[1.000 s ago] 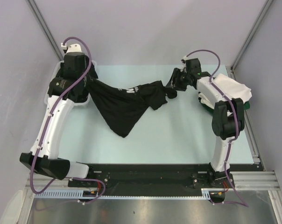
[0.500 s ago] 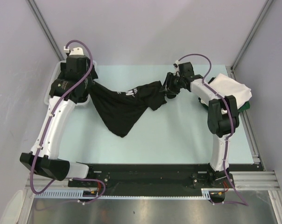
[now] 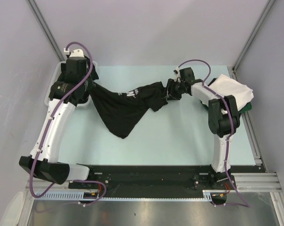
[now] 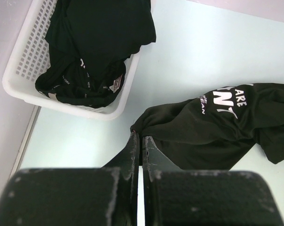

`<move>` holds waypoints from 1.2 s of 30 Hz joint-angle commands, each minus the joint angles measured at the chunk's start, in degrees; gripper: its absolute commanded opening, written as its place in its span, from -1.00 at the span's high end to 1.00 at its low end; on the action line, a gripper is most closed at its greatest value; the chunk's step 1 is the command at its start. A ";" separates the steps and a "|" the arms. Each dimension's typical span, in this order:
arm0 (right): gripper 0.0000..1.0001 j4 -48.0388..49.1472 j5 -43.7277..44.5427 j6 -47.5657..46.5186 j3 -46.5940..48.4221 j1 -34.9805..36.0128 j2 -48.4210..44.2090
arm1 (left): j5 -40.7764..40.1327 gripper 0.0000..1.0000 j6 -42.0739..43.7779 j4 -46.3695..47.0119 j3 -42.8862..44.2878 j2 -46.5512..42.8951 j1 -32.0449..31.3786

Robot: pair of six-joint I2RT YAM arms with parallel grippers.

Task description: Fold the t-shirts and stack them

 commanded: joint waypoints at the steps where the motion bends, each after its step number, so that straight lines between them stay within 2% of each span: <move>1: -0.03 3.84 -2.80 0.12 -0.76 -0.56 1.71 | 0.15 1.00 -0.93 1.24 -0.39 -2.88 0.49; 4: 0.02 5.69 -3.77 1.18 -0.85 -0.65 2.94 | -0.12 1.00 -0.75 1.16 -0.66 -3.05 0.49; 7: 0.33 7.45 -4.73 2.94 -0.59 -0.65 4.09 | -0.38 1.00 -0.58 0.89 -0.75 -3.14 0.49; 8: 0.52 7.80 -5.00 3.55 -0.50 -0.74 4.18 | -0.47 1.00 -0.58 0.80 -0.75 -3.14 0.49; 10: 0.76 8.33 -5.00 3.82 0.03 -0.74 4.18 | -0.47 1.00 -0.49 0.98 -1.19 -3.23 0.49; 11: 1.00 8.16 -4.48 3.65 0.47 -0.74 3.92 | -0.47 1.00 -0.40 1.15 -1.36 -3.40 0.49; 18: 1.00 -0.18 0.53 -1.53 9.86 -1.88 -1.52 | -1.26 1.00 0.74 2.73 -3.99 -3.50 0.58; 24: 1.00 -7.30 10.02 -8.13 26.03 -4.25 -9.16 | -2.75 1.00 2.76 5.55 -4.26 -1.39 2.50; 29: 1.00 -8.63 16.00 -11.99 37.36 -7.77 -13.04 | -1.70 1.00 3.46 6.87 -1.72 0.89 5.67; 36: 1.00 -9.25 19.60 -12.44 40.29 -13.13 -19.81 | -1.26 1.00 4.17 6.87 5.75 2.22 9.71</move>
